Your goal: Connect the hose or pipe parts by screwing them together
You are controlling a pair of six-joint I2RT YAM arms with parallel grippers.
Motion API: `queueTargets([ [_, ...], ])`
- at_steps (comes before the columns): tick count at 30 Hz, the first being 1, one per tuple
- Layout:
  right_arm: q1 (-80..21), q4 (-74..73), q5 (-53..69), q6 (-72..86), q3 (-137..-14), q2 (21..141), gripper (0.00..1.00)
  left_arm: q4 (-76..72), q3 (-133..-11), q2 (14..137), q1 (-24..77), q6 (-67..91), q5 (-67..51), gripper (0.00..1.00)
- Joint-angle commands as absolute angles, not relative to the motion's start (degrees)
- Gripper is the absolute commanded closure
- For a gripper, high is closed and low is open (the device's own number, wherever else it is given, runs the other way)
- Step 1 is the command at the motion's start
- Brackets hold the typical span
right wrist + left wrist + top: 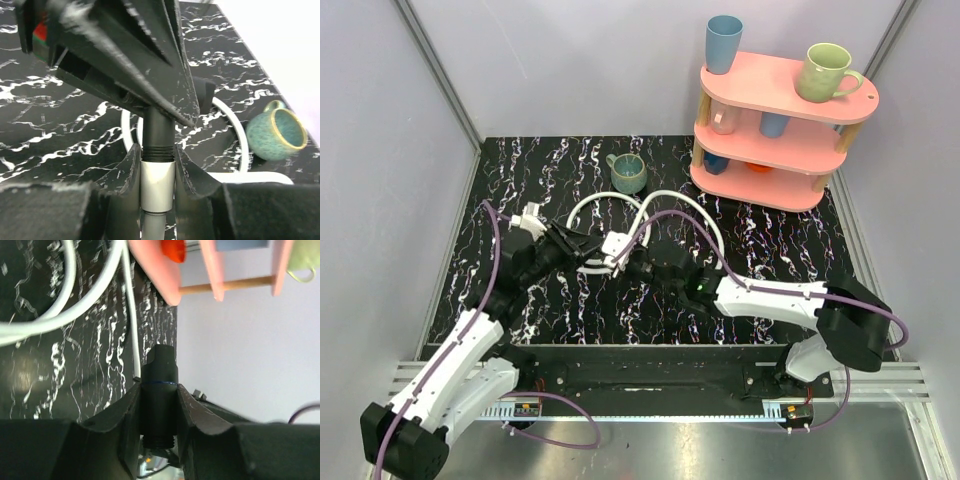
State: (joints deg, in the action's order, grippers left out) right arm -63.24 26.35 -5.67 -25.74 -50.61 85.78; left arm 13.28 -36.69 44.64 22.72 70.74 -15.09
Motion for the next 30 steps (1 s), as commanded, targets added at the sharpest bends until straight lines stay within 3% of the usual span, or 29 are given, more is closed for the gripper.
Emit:
queueTargets([
  [1, -59.1, 25.5, 8.6, -14.5, -55.6, 82.7, 1.0, -13.6, -29.2, 39.8, 23.7, 55.2, -27.4, 1.0],
  [6, -48.4, 24.4, 31.2, -5.2, -58.0, 84.7, 1.0, -26.1, -21.8, 42.2, 23.8, 49.3, -34.8, 1.0],
  [11, -43.5, 28.5, 38.4, 4.8, -57.7, 88.0, 1.0, -37.9, -19.6, 48.2, 23.7, 53.2, -38.2, 1.0],
  [15, -40.4, 34.7, 41.0, 9.9, -55.1, 88.1, 1.0, -33.9, -21.0, 50.4, 23.7, 52.8, -36.0, 1.0],
  [17, -40.5, 31.5, 41.0, 7.3, -55.5, 87.3, 0.82, -28.8, -22.1, 50.4, 23.7, 53.4, -31.6, 1.0],
  [18, -40.4, 29.0, 39.1, 6.7, -55.3, 86.8, 0.59, -26.7, -22.5, 50.2, 23.7, 53.8, -29.9, 1.0],
  [21, -40.3, 27.2, 35.7, 3.3, -52.6, 83.7, 0.31, -17.1, -25.6, 49.6, 23.7, 55.5, -22.7, 1.0],
  [22, -40.4, 27.3, 34.8, 2.6, -51.7, 81.8, 0.11, -14.0, -26.6, 49.7, 23.7, 57.3, -21.0, 1.0],
  [25, -40.4, 28.6, 31.8, 1.2, -49.0, 79.5, 0.02, -4.6, -31.0, 51.0, 23.7, 61.5, -17.4, 1.0],
  [30, -43.8, 26.1, 23.9, -10.3, -47.7, 77.5, 0.09, 7.0, -35.9, 51.3, 23.7, 69.2, -13.3, 1.0],
])
